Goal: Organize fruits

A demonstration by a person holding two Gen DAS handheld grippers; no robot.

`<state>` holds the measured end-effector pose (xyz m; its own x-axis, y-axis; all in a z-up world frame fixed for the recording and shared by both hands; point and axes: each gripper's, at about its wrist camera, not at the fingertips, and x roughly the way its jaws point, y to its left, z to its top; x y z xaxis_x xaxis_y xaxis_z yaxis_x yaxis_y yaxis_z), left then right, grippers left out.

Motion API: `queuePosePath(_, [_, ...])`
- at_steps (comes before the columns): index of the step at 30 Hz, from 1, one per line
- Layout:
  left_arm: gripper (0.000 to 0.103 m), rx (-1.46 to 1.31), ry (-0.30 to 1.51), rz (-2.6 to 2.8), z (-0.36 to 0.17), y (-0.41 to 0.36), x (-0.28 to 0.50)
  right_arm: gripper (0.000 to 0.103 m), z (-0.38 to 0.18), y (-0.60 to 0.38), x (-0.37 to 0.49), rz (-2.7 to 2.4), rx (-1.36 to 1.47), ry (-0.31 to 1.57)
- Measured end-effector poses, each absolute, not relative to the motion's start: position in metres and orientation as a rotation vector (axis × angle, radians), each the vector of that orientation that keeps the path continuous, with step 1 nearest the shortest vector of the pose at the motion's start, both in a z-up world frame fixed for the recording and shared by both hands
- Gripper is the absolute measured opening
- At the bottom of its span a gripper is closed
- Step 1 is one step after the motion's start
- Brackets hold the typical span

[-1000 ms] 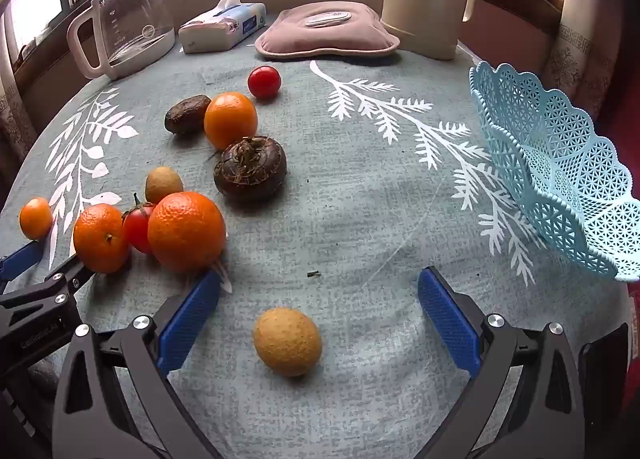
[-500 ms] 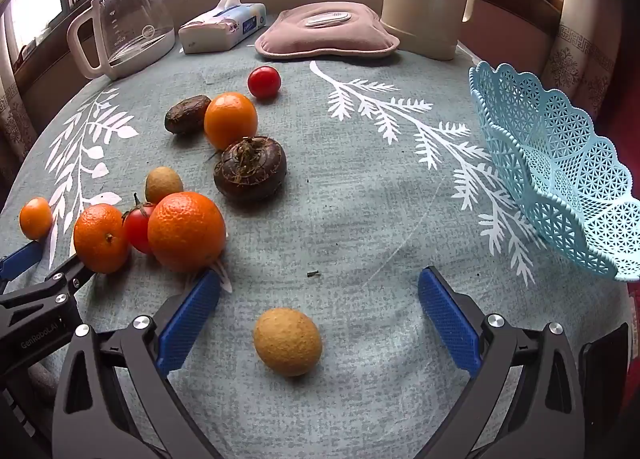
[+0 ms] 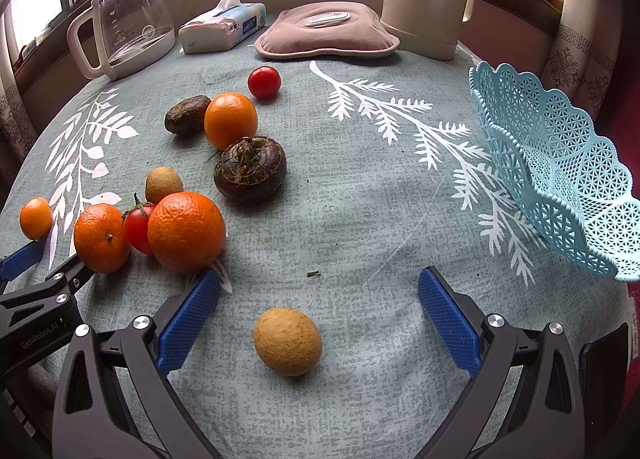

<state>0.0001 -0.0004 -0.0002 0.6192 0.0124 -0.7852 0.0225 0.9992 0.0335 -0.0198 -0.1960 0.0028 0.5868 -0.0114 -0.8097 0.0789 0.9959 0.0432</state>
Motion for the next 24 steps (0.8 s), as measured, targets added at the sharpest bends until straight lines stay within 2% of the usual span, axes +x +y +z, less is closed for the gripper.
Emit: queuePosePath(24, [0.098,0.04,0.905,0.0,0.0007,0.001,0.0,0.101,0.0015,-0.1965,-0.0166,-0.039,0.087,0.939])
